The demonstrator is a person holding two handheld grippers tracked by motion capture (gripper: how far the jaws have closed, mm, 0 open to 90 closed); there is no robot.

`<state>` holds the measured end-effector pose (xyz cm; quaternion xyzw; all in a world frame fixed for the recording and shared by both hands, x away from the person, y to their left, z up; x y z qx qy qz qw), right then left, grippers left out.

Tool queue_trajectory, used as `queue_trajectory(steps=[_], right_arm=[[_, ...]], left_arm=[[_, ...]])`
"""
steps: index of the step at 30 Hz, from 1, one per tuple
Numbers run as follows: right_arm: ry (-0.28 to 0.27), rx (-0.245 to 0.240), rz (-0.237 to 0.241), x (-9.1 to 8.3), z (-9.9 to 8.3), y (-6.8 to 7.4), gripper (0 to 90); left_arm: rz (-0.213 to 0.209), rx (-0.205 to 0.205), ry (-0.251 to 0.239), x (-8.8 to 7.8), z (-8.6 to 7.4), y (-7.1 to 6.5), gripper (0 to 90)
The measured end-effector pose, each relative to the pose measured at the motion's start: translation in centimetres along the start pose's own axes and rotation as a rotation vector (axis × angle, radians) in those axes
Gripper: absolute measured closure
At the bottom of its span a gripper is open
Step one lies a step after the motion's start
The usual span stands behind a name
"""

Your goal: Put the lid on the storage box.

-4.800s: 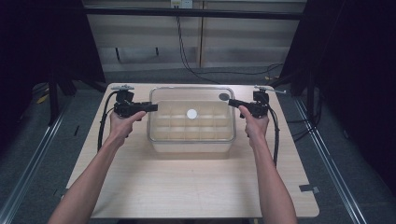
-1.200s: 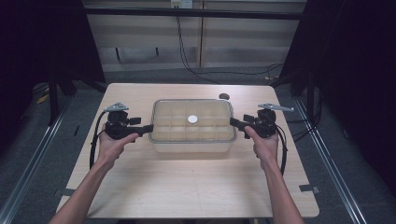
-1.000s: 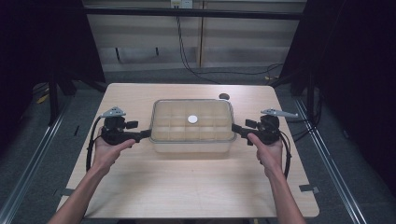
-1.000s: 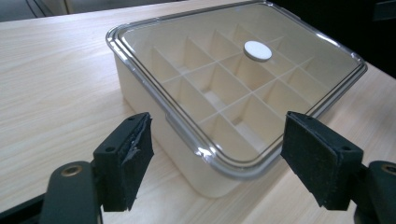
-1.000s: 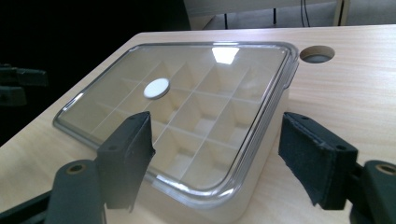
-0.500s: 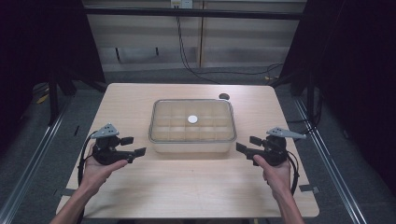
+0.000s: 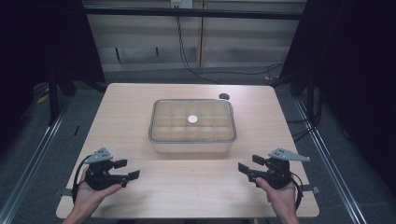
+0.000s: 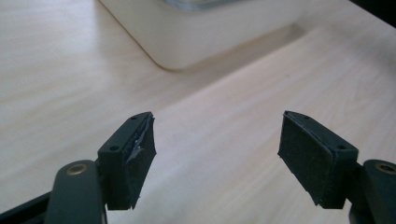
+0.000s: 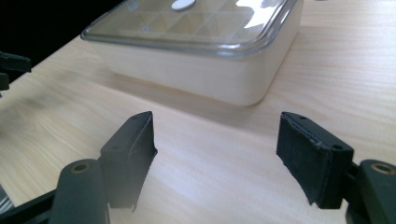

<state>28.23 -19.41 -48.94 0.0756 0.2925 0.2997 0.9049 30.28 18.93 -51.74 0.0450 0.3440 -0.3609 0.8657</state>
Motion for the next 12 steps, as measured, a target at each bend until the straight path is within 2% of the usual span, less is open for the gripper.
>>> queue_trajectory(steps=[2,5,7,10,12], right_arm=[[0.003,0.000,0.002,-0.3,-0.5,0.2,26.7],[0.011,-0.003,-0.022,-0.7,-1.4,0.2,25.9],[0.002,0.022,-0.015,-0.9,-2.1,0.3,26.0],[0.007,0.029,-0.031,-0.9,-3.3,0.1,25.7],[0.017,0.037,-0.030,-0.7,-4.0,-0.2,24.6]], left_arm=[[-0.003,-0.002,-0.001,-0.1,-0.7,-0.5,26.6],[0.006,-0.003,0.010,-0.3,-1.7,-0.8,26.6],[-0.007,-0.014,0.024,-0.4,-2.4,-1.0,26.2],[0.004,0.000,0.044,-0.2,-3.3,-1.0,26.1],[0.016,0.019,0.042,-0.1,-3.2,-0.8,26.4]])
Point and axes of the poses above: each handheld gripper's, and its own axes: x roughly forward along the jaws, z roughly out of its top, y roughly to its left, the point moved 10 cm from there along x, roughly forward along the jaws, and after that the axes turned 5 degrees about z, right-handed, at the moved point
